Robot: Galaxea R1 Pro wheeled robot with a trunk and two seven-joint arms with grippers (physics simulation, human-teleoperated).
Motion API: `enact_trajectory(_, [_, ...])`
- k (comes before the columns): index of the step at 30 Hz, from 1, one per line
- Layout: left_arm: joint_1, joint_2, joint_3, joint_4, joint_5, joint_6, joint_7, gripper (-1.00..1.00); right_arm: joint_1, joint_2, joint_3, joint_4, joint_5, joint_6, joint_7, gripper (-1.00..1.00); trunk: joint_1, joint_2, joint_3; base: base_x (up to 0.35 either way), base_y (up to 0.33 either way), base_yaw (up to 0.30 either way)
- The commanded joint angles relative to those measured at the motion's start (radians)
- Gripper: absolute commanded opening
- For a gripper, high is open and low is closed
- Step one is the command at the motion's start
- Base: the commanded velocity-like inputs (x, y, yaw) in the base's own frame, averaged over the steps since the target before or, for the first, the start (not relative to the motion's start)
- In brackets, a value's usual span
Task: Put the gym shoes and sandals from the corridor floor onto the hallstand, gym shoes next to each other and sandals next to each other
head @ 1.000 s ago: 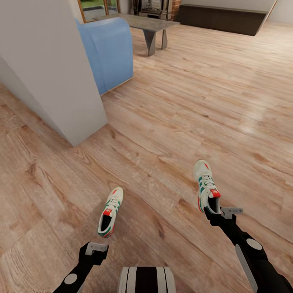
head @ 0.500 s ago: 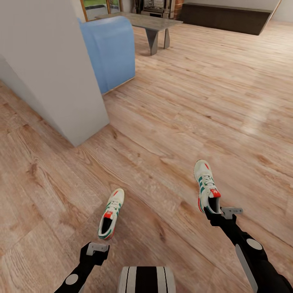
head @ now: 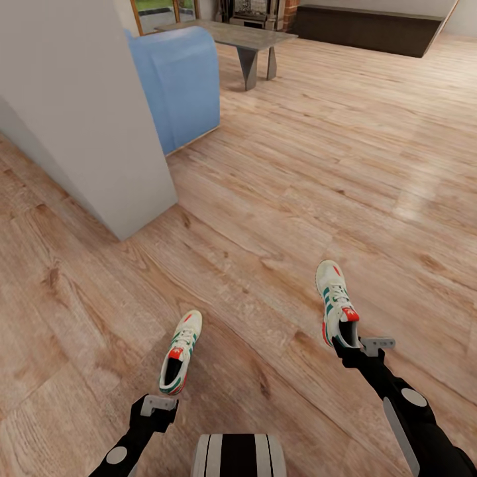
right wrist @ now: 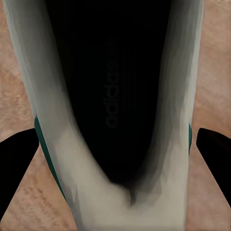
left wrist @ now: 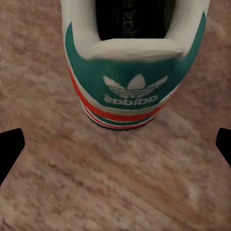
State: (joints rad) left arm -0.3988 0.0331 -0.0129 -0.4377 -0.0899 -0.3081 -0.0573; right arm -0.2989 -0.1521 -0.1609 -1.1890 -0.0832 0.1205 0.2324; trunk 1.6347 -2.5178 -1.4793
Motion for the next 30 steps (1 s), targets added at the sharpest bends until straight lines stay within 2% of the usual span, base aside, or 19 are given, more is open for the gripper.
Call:
enact_trajectory(1, [0.000, 0.001, -0.001, 0.000, -0.009, -0.004, 0.002, 1.00, 0.000, 0.000, -0.001, -0.002, -0.009, 0.007, 0.005, -1.00, 0.000, 0.000, -0.001, 0.121, 0.000, 0.000])
enact_trajectory(30, [0.000, -0.001, -0.002, 0.000, -0.008, -0.005, 0.002, 1.00, 0.000, 0.000, 0.000, -0.003, -0.009, 0.008, 0.005, -1.00, 0.000, 0.000, -0.001, 0.050, 0.000, 0.000])
